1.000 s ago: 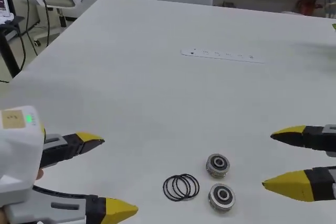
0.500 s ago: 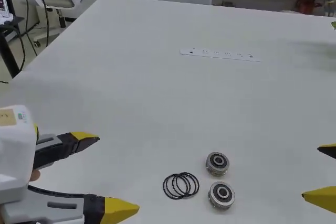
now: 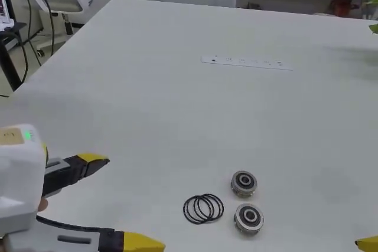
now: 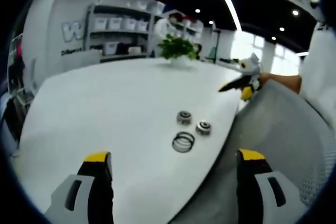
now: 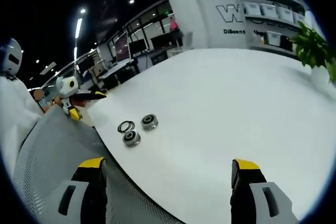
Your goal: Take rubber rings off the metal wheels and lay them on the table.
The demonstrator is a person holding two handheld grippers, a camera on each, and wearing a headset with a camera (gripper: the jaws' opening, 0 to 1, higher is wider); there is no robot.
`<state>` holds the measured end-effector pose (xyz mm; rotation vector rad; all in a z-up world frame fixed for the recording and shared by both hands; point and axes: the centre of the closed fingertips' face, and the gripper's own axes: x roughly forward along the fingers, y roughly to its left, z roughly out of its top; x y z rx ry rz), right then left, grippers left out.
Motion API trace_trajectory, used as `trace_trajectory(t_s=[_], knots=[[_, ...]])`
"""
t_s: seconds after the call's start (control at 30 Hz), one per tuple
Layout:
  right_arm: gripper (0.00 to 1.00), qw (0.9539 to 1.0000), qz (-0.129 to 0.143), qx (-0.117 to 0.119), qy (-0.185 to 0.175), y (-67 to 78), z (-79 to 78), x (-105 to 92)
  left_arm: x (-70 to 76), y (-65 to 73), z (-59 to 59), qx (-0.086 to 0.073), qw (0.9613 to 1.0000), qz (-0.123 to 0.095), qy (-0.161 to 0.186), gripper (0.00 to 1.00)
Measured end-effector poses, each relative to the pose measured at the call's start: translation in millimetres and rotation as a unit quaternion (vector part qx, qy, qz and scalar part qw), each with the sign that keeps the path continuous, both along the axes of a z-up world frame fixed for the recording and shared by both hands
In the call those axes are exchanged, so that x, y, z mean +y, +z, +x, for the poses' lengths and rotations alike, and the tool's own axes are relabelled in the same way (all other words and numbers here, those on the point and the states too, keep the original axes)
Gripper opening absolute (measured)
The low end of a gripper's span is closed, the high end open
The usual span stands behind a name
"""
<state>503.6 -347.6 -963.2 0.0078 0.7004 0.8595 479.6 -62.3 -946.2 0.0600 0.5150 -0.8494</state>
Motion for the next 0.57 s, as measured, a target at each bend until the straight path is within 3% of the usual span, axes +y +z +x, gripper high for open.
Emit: trace_trajectory(t_s=[0.57], knots=[[0.99,0.9998,-0.001,0.013,0.012,-9.6,-11.1,12.0,-1.0,0.2,-3.6,0.002,1.0,0.0,0.003,1.0]])
